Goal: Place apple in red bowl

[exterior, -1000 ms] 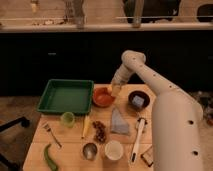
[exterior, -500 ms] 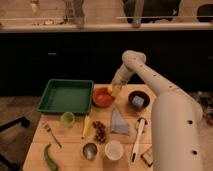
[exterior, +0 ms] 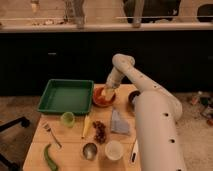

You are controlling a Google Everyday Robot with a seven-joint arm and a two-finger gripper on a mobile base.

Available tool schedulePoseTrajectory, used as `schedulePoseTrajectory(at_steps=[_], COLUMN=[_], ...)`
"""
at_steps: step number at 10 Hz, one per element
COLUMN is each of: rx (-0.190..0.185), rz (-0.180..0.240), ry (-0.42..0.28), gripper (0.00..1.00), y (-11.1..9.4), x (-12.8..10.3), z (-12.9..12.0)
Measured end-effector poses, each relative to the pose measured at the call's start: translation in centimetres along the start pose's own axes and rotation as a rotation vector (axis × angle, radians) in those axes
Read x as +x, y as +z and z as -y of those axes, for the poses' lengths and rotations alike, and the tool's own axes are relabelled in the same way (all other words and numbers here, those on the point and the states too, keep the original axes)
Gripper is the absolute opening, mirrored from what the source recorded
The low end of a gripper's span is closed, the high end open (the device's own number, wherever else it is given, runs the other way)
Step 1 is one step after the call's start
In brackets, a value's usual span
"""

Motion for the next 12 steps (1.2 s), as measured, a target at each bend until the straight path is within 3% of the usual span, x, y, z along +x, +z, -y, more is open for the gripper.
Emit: schedulePoseTrajectory(at_steps=[5,12], rx=[-0.033,-0.032], rz=[0.008,0.007], ry=[-0.024,-0.022], gripper=[0.03,0.03], y=[0.59,0.53], x=[-0.54,-0.40], z=[-0.22,-0.22])
